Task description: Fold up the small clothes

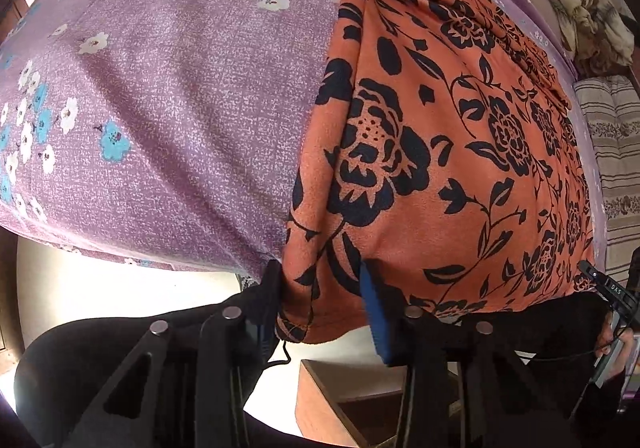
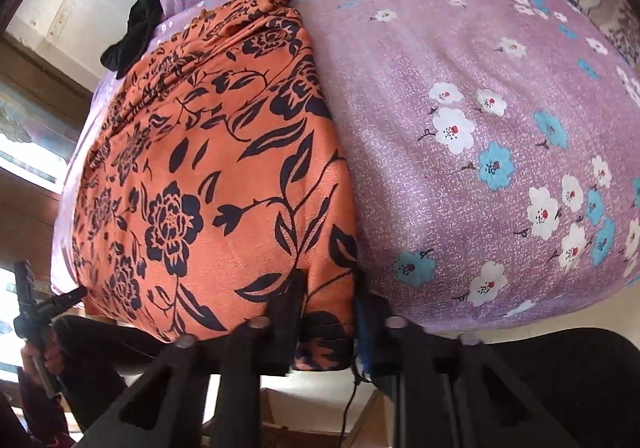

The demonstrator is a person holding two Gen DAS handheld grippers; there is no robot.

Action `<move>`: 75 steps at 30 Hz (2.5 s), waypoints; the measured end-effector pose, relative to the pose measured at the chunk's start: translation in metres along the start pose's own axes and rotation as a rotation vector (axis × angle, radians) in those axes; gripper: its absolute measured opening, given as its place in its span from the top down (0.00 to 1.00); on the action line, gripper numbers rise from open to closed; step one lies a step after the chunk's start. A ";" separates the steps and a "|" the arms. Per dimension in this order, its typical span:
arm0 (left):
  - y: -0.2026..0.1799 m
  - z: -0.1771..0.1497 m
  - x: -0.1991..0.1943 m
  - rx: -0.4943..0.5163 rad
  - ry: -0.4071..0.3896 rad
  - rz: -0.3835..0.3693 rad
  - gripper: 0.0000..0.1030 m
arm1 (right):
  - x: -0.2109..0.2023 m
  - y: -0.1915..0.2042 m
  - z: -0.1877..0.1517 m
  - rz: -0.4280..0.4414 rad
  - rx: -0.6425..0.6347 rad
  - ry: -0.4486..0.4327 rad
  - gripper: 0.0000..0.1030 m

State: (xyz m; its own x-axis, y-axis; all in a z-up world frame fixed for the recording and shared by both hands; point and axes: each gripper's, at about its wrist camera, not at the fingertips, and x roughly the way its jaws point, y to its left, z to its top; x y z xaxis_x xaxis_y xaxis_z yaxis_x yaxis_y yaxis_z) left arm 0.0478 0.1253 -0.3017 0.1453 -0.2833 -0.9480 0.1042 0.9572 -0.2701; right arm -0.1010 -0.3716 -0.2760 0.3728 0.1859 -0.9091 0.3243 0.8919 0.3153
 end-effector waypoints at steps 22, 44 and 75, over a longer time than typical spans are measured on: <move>-0.002 0.006 -0.021 0.073 0.006 -0.059 0.92 | -0.021 0.027 0.018 0.072 -0.060 0.049 0.93; -0.047 0.334 -0.043 -0.056 -0.266 -0.201 0.92 | -0.008 0.038 0.316 0.342 0.204 -0.331 0.93; -0.034 0.291 -0.013 -0.133 -0.359 -0.181 0.29 | 0.087 0.178 0.219 0.303 -0.082 -0.090 0.30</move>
State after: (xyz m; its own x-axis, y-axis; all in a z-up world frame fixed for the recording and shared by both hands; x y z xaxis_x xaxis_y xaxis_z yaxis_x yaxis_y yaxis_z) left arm 0.3290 0.0790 -0.2307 0.4722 -0.4281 -0.7705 0.0355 0.8827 -0.4687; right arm 0.1798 -0.2869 -0.2392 0.5185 0.4142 -0.7480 0.1170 0.8322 0.5420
